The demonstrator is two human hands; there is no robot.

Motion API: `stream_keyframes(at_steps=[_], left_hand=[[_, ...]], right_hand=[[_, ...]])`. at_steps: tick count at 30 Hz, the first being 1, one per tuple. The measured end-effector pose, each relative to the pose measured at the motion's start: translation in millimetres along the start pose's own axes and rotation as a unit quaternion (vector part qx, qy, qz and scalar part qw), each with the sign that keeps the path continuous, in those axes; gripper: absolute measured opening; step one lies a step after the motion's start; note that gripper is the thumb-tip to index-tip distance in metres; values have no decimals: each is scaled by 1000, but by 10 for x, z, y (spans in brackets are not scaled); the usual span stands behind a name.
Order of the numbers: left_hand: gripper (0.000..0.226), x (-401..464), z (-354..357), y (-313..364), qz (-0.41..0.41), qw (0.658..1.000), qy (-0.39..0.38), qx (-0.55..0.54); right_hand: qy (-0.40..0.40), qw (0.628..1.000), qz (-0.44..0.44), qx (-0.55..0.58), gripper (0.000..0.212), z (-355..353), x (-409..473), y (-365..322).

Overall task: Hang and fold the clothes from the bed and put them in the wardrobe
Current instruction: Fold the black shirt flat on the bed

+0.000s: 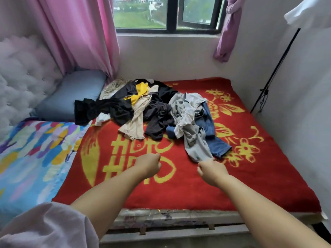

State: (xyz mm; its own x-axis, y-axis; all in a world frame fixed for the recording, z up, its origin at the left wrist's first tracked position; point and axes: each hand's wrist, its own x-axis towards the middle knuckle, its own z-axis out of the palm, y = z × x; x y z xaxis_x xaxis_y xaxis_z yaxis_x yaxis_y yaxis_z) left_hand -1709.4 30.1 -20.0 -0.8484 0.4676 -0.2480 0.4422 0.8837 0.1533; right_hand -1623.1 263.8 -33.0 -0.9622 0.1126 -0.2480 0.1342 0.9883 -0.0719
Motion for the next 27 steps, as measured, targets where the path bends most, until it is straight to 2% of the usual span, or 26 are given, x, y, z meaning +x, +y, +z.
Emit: stream_keyframes(at_steps=[5, 10, 14, 19, 22, 24, 27], left_hand=[[32, 663, 278, -55, 5, 999, -46, -13], [32, 1444, 480, -392, -39, 994, -87, -45], [33, 1946, 745, -636, -69, 989, -114, -63], [39, 2665, 1347, -943, -58, 982, -172, -48], [44, 3218, 1711, -1175, -73, 981, -170, -50], [54, 3584, 1941, -1327, -65, 989, -130, -18], [70, 4088, 2228, -1544, -17, 996, -65, 55]], right_hand=[[-44, 999, -1, -7, 30, 145, 851, 170], [-85, 995, -45, 14, 27, 338, 1856, 153], [-135, 988, -75, 25, 30, 676, 2504, 131], [-163, 983, -65, 63, 26, 1388, 3378, 11], [-154, 983, -33, 89, 32, 1931, 3812, -121], [-112, 990, -29, 80, 37, 2303, 4029, -191], [-48, 994, -75, 69, 42, 2740, 4201, -151]])
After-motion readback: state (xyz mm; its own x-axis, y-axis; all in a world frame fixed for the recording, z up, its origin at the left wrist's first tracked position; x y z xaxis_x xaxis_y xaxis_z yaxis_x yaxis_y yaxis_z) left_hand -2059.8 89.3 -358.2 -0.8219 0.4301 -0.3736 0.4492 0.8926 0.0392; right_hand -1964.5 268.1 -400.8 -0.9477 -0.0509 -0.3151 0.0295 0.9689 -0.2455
